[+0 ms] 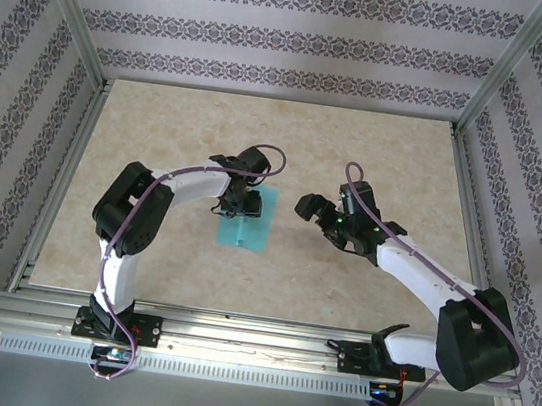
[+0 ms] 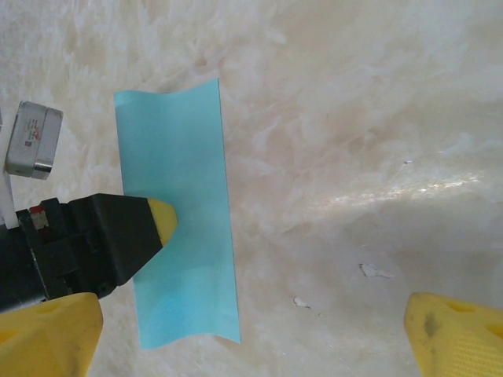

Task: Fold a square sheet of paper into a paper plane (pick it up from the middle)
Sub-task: First fold the square sheet of paper in half at the center of the table.

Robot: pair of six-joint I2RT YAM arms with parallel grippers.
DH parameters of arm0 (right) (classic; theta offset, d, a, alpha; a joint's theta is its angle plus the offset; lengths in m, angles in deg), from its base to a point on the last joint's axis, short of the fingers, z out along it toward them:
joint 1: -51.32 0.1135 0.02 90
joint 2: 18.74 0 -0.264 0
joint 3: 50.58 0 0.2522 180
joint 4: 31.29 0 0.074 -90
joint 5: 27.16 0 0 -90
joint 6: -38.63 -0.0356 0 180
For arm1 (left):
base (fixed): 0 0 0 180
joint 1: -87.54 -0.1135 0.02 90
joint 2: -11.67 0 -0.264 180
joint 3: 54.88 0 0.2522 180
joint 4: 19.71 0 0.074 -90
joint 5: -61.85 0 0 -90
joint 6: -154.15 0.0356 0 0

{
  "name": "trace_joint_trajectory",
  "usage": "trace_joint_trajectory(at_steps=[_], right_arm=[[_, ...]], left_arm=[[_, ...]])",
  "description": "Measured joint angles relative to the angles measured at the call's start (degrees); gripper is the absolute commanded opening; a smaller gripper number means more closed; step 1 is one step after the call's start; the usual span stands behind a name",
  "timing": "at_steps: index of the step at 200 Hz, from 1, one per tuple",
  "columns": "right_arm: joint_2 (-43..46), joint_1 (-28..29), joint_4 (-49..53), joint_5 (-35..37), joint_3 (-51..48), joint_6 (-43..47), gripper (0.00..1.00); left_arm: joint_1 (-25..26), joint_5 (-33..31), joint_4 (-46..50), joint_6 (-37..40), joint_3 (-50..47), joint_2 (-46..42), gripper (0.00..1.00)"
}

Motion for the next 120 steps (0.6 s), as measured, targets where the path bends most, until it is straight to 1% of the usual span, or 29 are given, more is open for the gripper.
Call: trace_joint_trajectory(at_steps=[45, 72, 92, 107, 120], right_arm=[[4.8, -2.1, 0.7, 2.3, -1.2, 0.0, 0.98], [7.3, -3.8, 0.7, 3.2, -2.1, 0.1, 0.98], [8.2, -4.7, 0.7, 3.4, -2.8, 0.3, 0.98], [8.6, -5.7, 0.3, 2.9, -3.4, 0.5, 0.98], [8.8, -7.2, -2.6, -0.5, -4.7, 0.6, 0.98]], left_arm=[[0.0, 6.5, -8.1, -3.0, -4.0, -5.2, 0.4], [0.0, 11.8, -15.5, -6.7, -6.8, -8.8, 0.4], [0.0, 15.9, -22.7, -10.6, -9.4, -10.2, 0.4], [0.0, 18.4, -28.1, -13.6, -11.2, -10.4, 0.4], [0.0, 20.0, -33.1, -16.3, -13.3, -10.4, 0.4]])
